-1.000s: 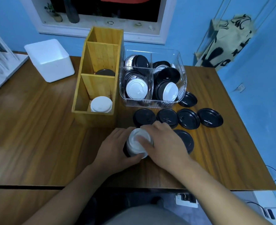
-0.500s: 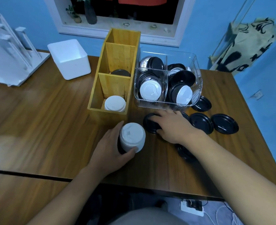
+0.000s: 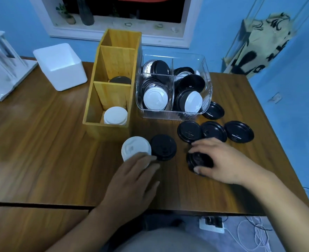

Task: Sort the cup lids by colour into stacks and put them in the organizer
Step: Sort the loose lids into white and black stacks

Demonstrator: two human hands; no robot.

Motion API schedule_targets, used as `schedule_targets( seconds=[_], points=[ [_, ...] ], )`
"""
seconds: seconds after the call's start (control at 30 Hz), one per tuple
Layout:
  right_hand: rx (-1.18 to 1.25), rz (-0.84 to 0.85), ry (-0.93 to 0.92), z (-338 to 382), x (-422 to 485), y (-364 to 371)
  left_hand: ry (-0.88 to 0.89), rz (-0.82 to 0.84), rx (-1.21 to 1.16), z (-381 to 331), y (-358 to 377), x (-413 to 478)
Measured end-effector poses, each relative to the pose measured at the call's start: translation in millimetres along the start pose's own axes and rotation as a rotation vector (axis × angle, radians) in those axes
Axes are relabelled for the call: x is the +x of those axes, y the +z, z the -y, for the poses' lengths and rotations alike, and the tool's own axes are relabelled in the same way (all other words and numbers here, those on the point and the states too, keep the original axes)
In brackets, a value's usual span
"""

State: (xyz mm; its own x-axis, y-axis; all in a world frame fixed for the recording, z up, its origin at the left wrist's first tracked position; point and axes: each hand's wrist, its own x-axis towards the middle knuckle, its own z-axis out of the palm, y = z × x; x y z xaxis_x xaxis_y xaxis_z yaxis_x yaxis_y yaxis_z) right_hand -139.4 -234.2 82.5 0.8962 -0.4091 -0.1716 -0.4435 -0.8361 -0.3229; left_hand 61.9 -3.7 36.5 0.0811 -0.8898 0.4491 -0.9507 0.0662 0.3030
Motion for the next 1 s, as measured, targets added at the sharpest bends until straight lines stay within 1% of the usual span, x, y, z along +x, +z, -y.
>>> schedule_targets(
  seconds=[0.07,0.13,0.2,0.27,0.33,0.37,0.43,0.47,0.57,0.6,0.67,0.8,0.93,1.0],
  points=[
    [0.014,0.003,-0.017,-6.6,-8.6,10.3,0.058,0.124,0.064,-15.2,11.4,13.8],
    [0.047,-0.009,-0.021,-14.1,-15.3,12.7,0.052,0.213,0.182,-24.8,24.6,32.0],
    [0.092,-0.001,-0.015,-20.1,-20.7,12.0,-0.016,0.301,0.256,-30.1,34.5,52.6],
    [0.175,-0.009,0.006,-26.1,-26.8,11.7,-0.099,0.448,0.282,-30.9,44.7,68.5],
    [0.251,-0.035,0.038,-32.7,-34.3,11.9,-0.139,0.575,0.333,-31.6,51.9,77.8],
    [0.269,-0.034,0.055,-36.1,-38.2,12.5,-0.145,0.598,0.345,-32.1,54.3,79.1],
    [0.276,-0.014,0.078,-42.0,-45.2,15.0,-0.132,0.574,0.295,-34.9,55.2,77.8],
    [0.273,-0.005,0.083,-44.3,-47.4,16.6,-0.104,0.539,0.226,-35.6,55.2,75.1],
    [0.272,0.02,0.078,-48.5,-50.2,19.7,-0.025,0.368,-0.047,-35.0,53.4,61.8],
    [0.273,0.026,0.071,-49.1,-50.5,20.1,-0.044,0.33,-0.104,-35.6,52.7,57.4],
    [0.287,0.037,0.06,-50.5,-51.2,20.7,-0.148,0.277,-0.127,-38.5,53.4,51.3],
    [0.324,0.032,0.036,-48.3,-51.3,19.1,-0.344,0.294,-0.084,-42.9,62.3,53.9],
    [0.303,-0.029,0.011,-36.3,-41.9,6.2,-0.423,0.245,-0.135,-40.0,63.3,64.9],
    [0.258,-0.009,-0.019,-26.2,-31.6,-1.5,-0.46,0.199,-0.212,-37.7,56.3,66.3]
  ],
)
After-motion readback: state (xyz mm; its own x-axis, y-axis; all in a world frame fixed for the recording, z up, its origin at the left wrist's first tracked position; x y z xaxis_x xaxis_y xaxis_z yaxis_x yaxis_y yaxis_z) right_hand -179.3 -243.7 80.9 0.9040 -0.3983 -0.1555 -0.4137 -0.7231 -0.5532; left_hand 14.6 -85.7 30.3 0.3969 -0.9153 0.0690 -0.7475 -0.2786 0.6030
